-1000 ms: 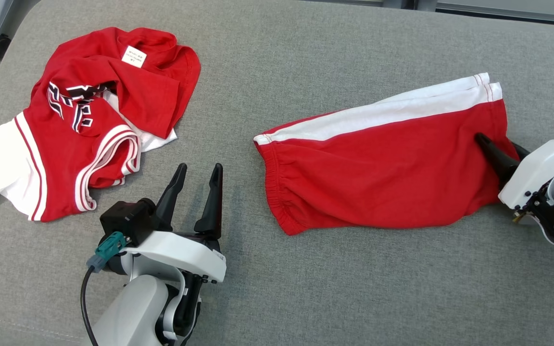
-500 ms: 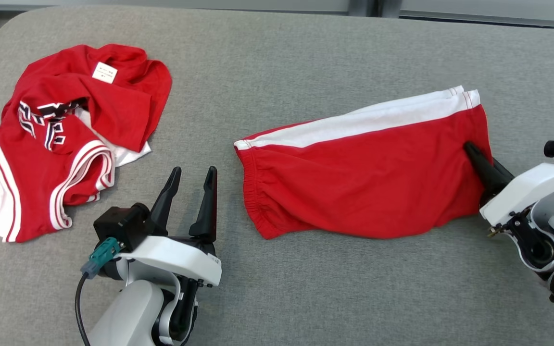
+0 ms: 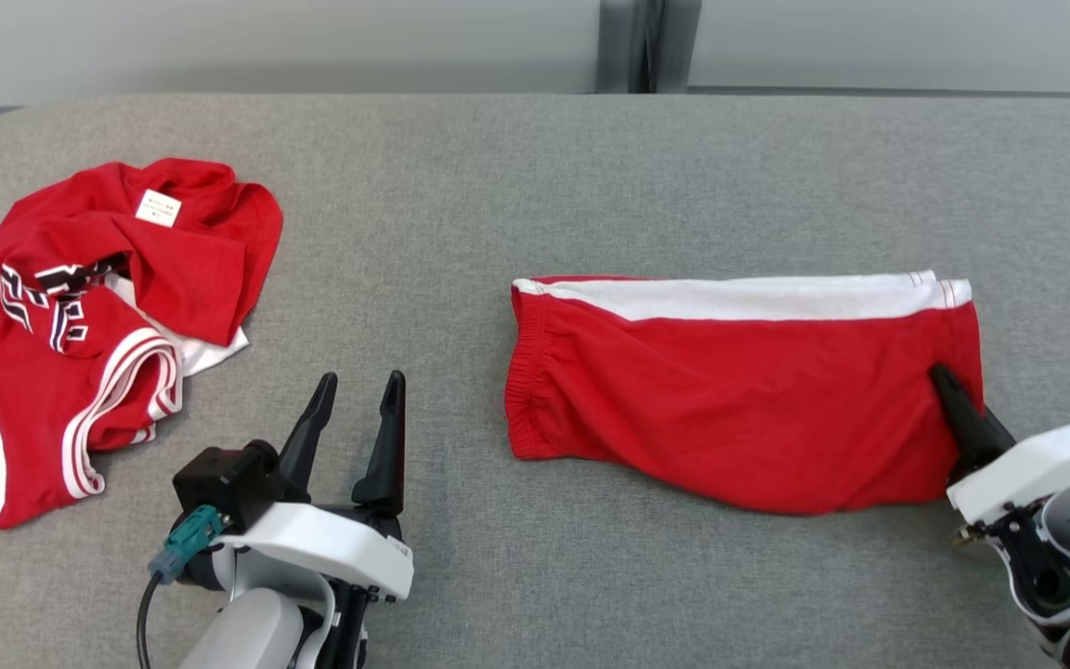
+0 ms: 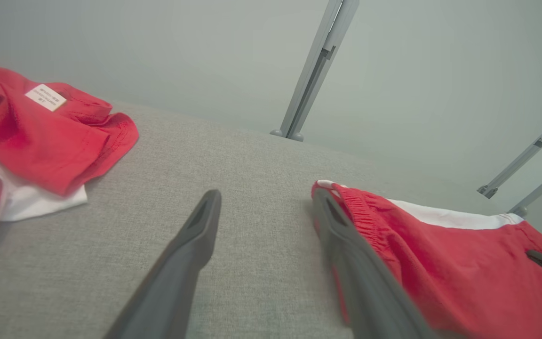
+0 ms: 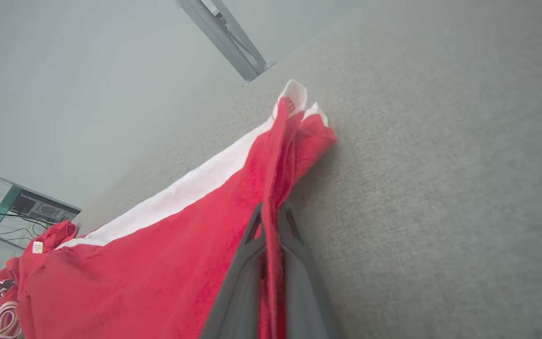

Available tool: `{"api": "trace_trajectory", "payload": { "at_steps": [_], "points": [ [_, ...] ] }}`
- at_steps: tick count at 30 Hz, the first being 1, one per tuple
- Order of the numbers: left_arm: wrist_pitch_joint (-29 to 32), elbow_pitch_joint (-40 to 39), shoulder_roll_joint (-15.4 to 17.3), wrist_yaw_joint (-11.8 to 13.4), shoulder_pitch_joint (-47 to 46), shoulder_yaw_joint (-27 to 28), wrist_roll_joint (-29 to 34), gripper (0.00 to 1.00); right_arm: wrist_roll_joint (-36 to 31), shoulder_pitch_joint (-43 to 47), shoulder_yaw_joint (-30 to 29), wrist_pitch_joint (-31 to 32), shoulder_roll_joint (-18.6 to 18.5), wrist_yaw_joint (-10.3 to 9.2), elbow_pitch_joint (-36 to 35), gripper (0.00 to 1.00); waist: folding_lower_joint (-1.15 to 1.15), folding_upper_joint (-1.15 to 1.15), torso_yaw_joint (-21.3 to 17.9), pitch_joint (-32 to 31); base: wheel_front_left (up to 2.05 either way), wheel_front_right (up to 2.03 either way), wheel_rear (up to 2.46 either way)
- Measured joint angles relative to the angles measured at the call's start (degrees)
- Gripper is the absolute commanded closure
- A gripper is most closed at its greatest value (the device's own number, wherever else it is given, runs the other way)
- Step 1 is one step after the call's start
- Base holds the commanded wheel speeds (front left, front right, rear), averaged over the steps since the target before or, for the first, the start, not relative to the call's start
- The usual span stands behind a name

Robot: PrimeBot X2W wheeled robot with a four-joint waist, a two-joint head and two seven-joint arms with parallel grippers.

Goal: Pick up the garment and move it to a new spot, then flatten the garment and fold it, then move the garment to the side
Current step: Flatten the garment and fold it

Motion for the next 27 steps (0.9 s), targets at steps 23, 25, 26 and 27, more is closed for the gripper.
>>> {"api": "trace_trajectory", "payload": {
  "at_steps": [23, 25, 26, 27],
  "points": [
    [0.78, -1.52, 0.41, 0.0, 2.91, -1.81, -0.56, 0.0, -14.05, 0.64, -7.54, 2.12, 6.3, 0.0, 0.82, 1.0, 0.0, 0.0, -0.33, -4.34, 0.0, 0.0, 0.0],
    [0.78, -1.55, 0.42, -0.01, 2.94, -1.91, -0.57, 0.0, -15.43, -0.92, -7.25, 3.31, 7.02, 0.0, 0.86, 1.0, 0.0, 0.0, -0.07, -4.5, 0.0, 0.0, 0.0],
    [0.78, -1.63, 0.37, -0.02, 2.95, -1.94, -0.58, 0.0, -16.23, -1.66, -7.06, 3.93, 7.55, 0.0, 0.83, 1.0, 0.0, 0.0, 0.09, -4.59, 0.0, 0.0, 0.0],
    [0.77, -1.69, 0.34, -0.03, 2.96, -2.0, -0.59, 0.0, -17.16, -2.38, -6.83, 4.6, 8.2, 0.0, 0.77, 1.0, 0.0, 0.0, 0.28, -4.68, 0.0, 0.0, 0.0]
  ]
}}
